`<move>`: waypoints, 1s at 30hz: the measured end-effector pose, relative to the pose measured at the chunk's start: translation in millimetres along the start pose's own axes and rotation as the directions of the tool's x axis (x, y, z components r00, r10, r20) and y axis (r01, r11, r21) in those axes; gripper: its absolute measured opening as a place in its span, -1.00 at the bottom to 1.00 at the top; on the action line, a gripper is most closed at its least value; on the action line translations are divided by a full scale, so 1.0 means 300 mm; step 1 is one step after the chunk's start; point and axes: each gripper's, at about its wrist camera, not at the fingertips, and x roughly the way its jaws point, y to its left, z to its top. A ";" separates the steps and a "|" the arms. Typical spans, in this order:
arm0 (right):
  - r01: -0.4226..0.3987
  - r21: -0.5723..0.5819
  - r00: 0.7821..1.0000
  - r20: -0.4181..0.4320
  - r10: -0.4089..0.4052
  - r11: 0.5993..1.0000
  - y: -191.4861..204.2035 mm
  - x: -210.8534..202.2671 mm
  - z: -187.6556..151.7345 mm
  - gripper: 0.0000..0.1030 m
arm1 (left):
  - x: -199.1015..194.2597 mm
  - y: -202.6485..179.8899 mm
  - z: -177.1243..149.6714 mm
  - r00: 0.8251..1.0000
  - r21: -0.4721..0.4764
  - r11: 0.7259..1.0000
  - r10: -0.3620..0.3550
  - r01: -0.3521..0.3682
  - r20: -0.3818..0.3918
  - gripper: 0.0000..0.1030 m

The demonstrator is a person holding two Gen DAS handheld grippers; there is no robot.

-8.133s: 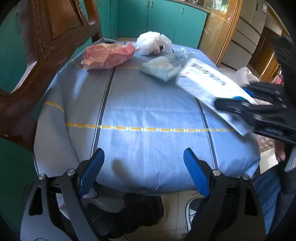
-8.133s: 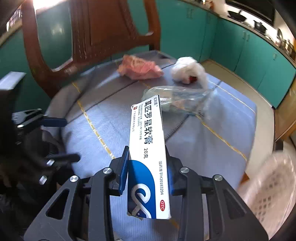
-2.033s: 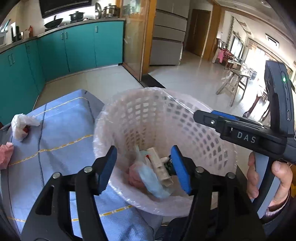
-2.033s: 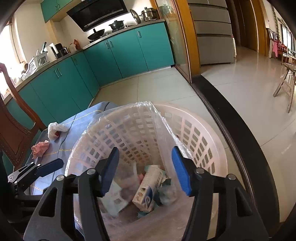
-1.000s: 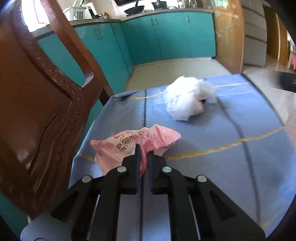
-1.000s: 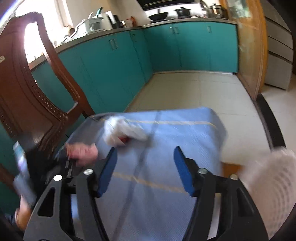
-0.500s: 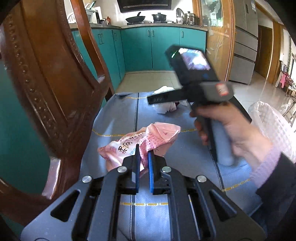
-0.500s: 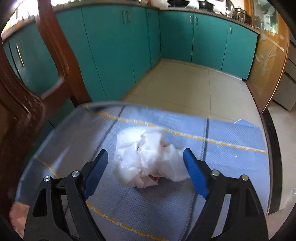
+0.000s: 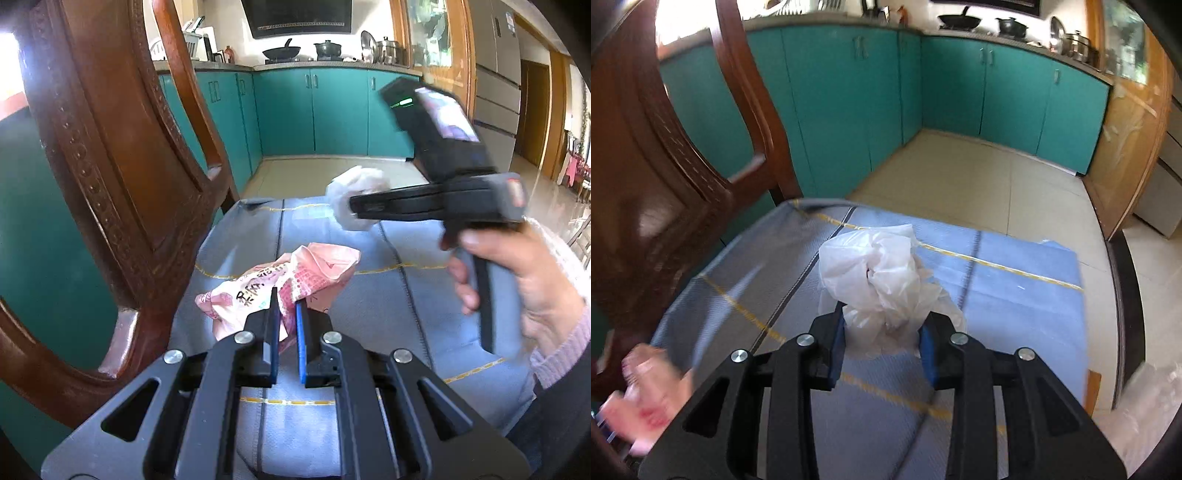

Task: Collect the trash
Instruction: 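Lift the white tissue with the right tool toward the basket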

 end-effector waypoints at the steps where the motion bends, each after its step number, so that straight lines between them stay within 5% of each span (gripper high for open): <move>1: -0.003 0.010 1.000 0.009 0.003 1.000 -0.019 -0.051 -0.018 -0.34 | -0.008 -0.002 -0.002 1.000 -0.001 1.000 -0.005 0.005 0.004 -0.83; 16: 0.057 0.091 0.995 0.074 -0.064 0.994 -0.211 -0.376 -0.327 -0.34 | -0.115 -0.142 -0.035 0.997 0.054 0.996 -0.067 0.065 0.031 -0.83; 30: 0.029 0.020 0.999 0.032 -0.030 0.999 -0.171 -0.386 -0.442 -0.34 | 0.083 -0.200 -0.158 0.988 0.029 0.996 -0.074 0.079 -0.134 -0.82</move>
